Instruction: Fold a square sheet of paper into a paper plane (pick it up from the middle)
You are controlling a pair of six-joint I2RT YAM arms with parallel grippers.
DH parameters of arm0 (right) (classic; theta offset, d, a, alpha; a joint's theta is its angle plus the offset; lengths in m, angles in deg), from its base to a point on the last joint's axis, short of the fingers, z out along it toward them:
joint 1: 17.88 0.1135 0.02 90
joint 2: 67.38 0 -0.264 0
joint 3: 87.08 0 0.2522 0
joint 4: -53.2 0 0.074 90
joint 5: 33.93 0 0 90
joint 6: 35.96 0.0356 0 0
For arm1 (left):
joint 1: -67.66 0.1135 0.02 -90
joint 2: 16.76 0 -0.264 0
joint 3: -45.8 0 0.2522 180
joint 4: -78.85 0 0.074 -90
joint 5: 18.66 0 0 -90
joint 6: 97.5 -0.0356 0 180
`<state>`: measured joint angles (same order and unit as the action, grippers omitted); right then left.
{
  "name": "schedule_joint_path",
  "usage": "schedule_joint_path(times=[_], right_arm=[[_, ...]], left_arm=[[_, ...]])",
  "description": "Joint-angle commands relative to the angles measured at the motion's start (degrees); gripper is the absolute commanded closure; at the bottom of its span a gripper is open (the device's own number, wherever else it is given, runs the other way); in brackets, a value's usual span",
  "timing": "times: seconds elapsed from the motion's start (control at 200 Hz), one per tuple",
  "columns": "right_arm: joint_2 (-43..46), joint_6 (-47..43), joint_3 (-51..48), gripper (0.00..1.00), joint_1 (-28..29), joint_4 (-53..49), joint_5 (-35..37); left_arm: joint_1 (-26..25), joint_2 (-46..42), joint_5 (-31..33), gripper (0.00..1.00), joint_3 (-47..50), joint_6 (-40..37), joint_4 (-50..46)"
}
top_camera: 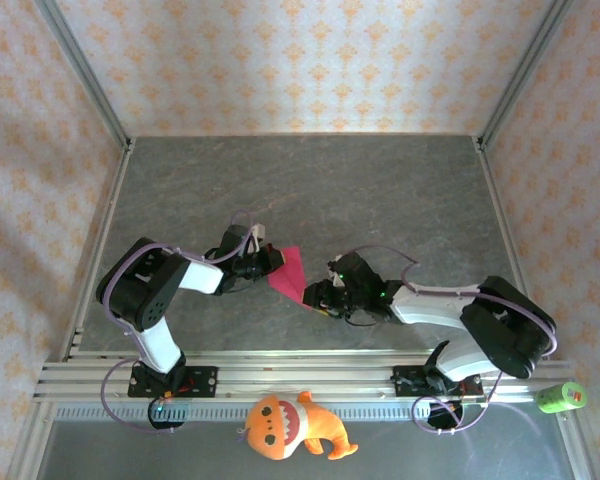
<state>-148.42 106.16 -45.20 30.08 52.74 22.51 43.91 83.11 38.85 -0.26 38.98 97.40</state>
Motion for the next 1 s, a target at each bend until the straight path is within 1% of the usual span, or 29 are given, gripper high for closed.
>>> schedule_joint_path(times=[0.0,0.32,0.55,0.816,0.991], right_arm=[[-1.23,4.47,-0.66,0.54,0.28,1.05,0.72],[-1.57,6.59,-2.63,0.52,0.6,2.89,0.43],[-3.16,7.46,-2.02,0.57,0.7,6.73,-1.96],[-5.0,7.56,-1.75,0.55,0.74,4.64,-0.52],[-3.25,5.83,-0.73,0.54,0.81,1.27,-0.37]], left_arm=[[-0.02,1.45,2.07,1.0,2.76,1.28,-7.25],[-0.05,1.77,1.95,1.0,2.59,1.6,-7.31],[0.01,1.65,1.42,1.0,2.5,2.41,-6.72],[-0.08,1.32,1.38,1.0,2.5,2.91,-6.87],[-0.07,1.22,1.47,1.0,2.59,2.82,-6.94]])
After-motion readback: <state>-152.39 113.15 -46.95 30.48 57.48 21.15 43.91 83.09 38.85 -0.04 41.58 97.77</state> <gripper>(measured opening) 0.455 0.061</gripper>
